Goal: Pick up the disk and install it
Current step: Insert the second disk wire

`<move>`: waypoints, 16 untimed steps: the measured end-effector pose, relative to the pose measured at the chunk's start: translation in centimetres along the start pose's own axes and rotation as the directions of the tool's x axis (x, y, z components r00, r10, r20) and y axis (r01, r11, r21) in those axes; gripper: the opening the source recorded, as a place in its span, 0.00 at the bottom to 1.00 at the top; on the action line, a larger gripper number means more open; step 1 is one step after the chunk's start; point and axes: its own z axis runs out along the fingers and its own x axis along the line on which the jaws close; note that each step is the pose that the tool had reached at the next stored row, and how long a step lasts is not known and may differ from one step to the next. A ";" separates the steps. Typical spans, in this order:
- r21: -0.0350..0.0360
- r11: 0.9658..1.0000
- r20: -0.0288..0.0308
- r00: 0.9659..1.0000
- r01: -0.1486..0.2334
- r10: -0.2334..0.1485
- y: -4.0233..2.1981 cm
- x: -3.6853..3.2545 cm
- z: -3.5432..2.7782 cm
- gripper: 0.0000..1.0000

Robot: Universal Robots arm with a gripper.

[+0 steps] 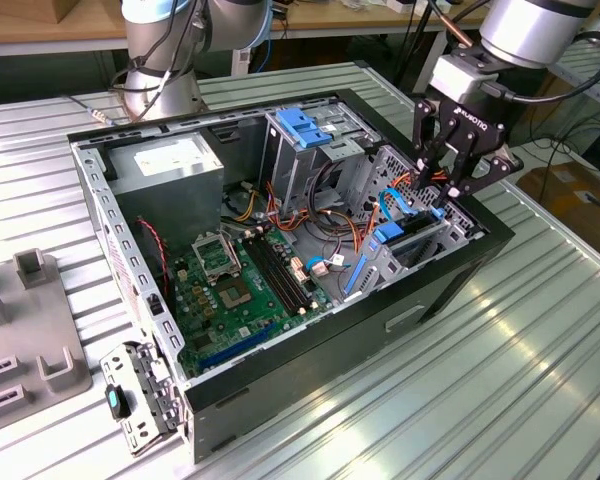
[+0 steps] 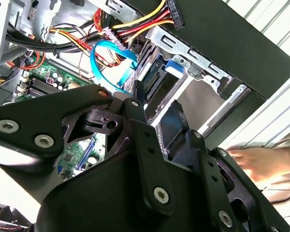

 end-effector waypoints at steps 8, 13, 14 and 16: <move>0.000 1.000 0.000 1.000 0.002 -0.002 -1.00 -0.10 -0.02 0.42; 0.000 1.000 0.000 1.000 0.005 -0.005 -2.42 -0.07 -0.05 0.42; 0.000 1.000 0.000 1.000 0.005 -0.005 -2.56 -0.07 -0.05 0.42; 0.000 1.000 0.000 1.000 0.006 -0.006 -2.81 -0.06 -0.06 0.42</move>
